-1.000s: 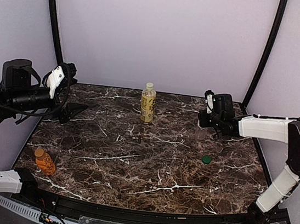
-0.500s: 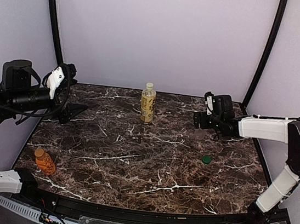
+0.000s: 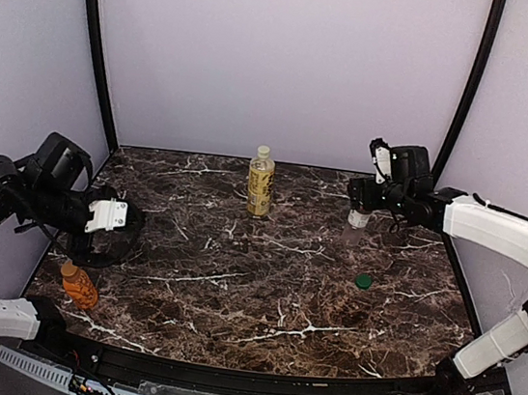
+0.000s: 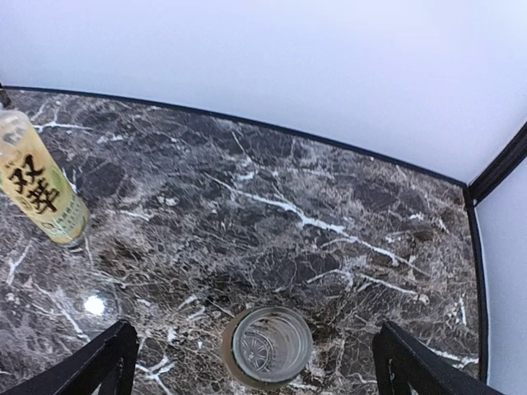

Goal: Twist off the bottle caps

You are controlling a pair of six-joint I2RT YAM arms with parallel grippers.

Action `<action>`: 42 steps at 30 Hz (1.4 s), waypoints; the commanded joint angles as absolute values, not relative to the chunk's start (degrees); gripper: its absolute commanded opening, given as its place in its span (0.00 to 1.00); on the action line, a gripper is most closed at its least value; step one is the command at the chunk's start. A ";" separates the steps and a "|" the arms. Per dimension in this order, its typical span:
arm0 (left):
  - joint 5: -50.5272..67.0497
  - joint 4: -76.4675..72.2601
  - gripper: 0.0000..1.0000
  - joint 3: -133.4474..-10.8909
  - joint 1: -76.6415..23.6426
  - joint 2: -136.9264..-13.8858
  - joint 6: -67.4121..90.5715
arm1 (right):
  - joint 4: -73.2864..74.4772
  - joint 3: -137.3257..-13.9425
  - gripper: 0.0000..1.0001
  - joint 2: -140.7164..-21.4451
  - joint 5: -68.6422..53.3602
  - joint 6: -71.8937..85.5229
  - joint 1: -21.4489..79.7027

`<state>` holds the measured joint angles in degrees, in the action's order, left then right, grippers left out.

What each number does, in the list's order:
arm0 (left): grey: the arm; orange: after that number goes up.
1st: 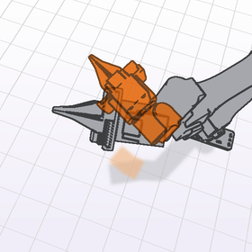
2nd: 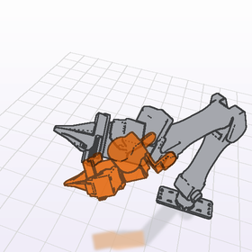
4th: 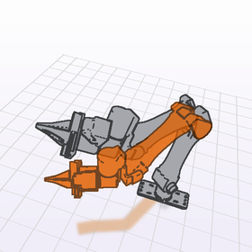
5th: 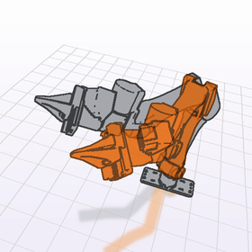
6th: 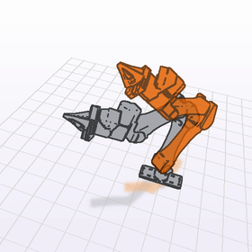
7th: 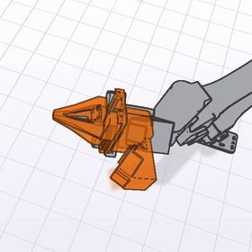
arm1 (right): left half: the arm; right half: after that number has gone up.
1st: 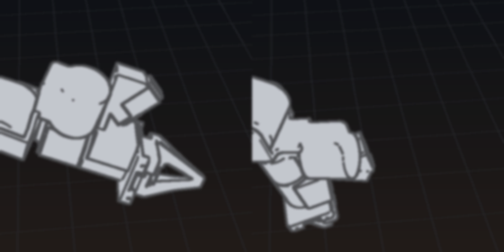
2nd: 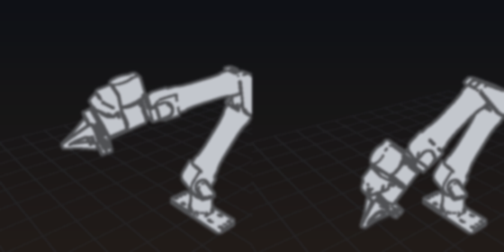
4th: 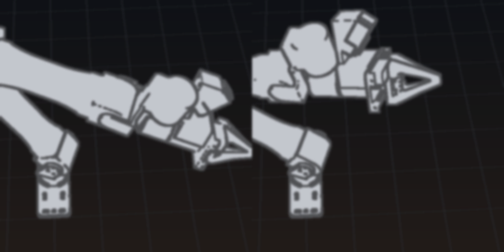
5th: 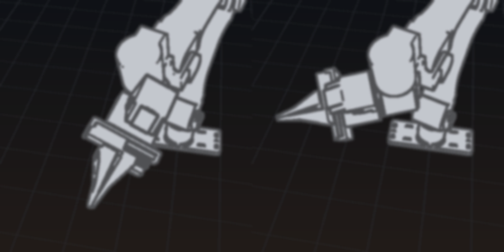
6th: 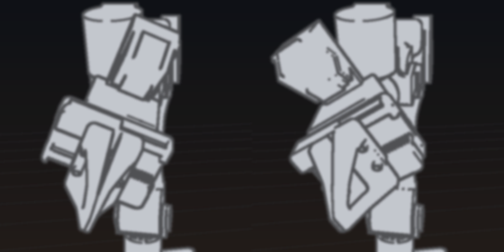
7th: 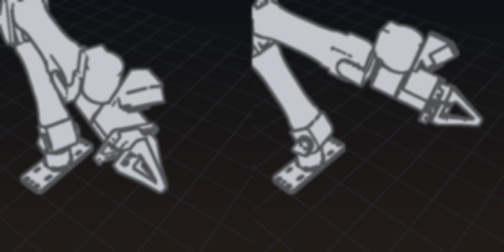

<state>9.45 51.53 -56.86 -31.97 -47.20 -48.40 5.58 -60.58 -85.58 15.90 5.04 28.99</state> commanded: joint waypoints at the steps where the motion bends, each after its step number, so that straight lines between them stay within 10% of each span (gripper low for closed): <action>1: -0.65 86.20 0.93 -57.62 -31.39 -53.96 -63.54 | 8.15 -63.53 0.99 -80.32 15.80 2.14 31.25; 17: -12.04 91.15 0.96 -51.80 -21.32 -59.34 -67.53 | 8.53 -62.73 0.99 -74.91 15.78 1.17 35.33; 33: -8.86 91.18 0.59 -51.73 -19.25 -64.33 -66.71 | 8.53 -61.36 0.99 -74.46 17.25 0.39 35.60; 42: -9.28 91.30 0.58 -49.67 -19.25 -64.85 -66.93 | 8.52 -61.76 0.99 -74.40 17.23 0.35 35.57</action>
<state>-10.09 75.46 -50.87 -19.59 -64.66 -66.76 9.17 -61.89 -75.33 16.53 0.67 35.16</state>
